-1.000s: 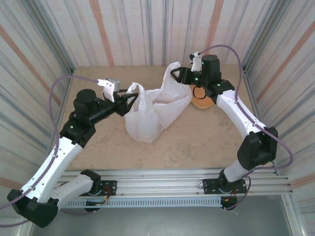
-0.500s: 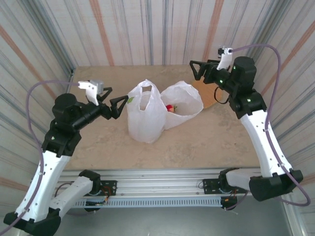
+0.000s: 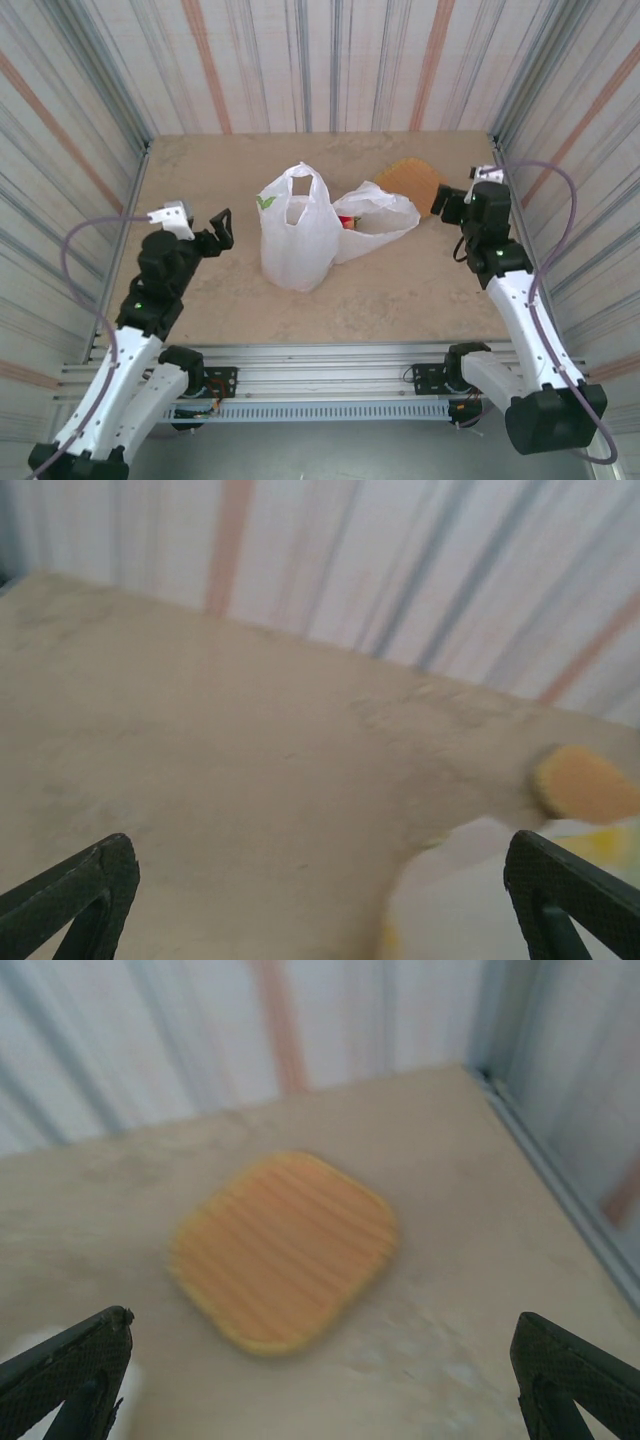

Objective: Place the fruits into the plastic bag

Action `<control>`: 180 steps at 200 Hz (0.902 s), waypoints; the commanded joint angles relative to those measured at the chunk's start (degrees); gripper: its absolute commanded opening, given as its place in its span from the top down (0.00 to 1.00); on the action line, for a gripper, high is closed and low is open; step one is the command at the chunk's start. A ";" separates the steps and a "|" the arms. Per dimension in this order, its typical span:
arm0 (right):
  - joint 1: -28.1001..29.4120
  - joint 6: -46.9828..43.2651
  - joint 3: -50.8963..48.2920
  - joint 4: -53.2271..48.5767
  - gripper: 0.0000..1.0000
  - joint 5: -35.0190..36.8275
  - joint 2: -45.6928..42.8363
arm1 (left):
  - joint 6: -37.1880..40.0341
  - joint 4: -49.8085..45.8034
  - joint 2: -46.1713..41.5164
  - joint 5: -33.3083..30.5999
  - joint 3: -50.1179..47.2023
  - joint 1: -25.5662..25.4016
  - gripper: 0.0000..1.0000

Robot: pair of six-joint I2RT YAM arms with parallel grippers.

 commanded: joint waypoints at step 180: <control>-1.31 -9.69 -19.33 47.07 0.01 -2.63 25.44 | 20.32 52.53 43.21 7.05 -11.75 16.50 0.01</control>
